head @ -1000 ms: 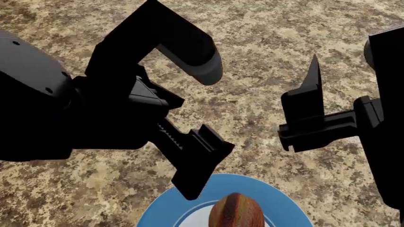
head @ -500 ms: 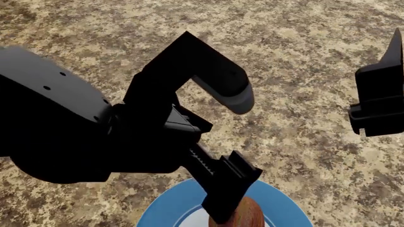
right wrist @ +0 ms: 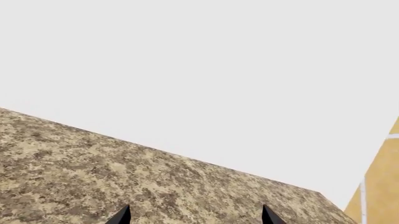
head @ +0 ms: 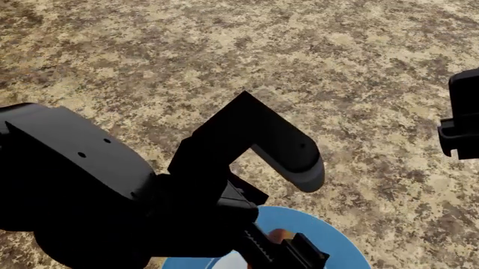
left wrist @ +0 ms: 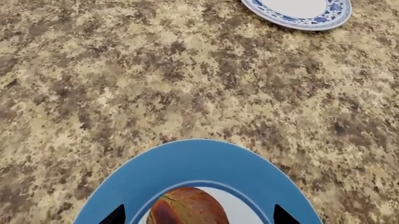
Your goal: Place all breads on the cutting board.
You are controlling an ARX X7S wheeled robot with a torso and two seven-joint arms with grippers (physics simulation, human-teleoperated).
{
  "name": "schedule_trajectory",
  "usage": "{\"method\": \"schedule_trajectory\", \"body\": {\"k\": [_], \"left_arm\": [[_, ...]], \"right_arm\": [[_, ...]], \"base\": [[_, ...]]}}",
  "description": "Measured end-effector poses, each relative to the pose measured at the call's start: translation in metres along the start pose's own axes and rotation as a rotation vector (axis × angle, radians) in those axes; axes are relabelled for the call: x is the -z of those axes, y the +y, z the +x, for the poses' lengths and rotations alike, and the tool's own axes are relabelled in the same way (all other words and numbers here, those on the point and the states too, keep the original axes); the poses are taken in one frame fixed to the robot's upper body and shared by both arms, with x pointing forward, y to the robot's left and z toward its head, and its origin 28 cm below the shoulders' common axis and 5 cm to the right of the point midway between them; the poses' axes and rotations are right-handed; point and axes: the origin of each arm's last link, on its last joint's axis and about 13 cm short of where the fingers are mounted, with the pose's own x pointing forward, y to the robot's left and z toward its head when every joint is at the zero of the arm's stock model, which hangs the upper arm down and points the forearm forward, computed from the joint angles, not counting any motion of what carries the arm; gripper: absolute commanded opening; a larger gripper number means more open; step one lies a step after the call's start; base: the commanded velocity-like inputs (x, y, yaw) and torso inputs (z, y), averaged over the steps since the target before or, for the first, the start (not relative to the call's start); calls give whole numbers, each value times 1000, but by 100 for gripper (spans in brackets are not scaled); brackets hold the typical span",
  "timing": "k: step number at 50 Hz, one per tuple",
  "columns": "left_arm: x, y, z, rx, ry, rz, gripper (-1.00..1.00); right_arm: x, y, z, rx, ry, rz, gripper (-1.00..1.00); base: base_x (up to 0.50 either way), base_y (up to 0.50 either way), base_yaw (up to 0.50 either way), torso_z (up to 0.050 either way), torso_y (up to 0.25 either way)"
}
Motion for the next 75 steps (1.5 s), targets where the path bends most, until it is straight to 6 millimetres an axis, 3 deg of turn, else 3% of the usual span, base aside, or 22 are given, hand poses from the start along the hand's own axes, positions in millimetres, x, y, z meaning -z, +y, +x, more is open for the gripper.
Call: {"method": "schedule_trajectory", "body": {"k": [65,66,75], "left_arm": [[23,8,45,-22,114,-37,100],[23,9,46,-22,115,-37,-100],[23,10,47,-12,115,-39,-100]], "right_arm": [[5,-1,-6,-3,5,17,100],[5,-1,-6,-3,5,17,100],[4,-3,-7,-3,2,17,100]], "base": [[0,0,0,0,0],[0,0,0,0,0],[0,0,0,0,0]]}}
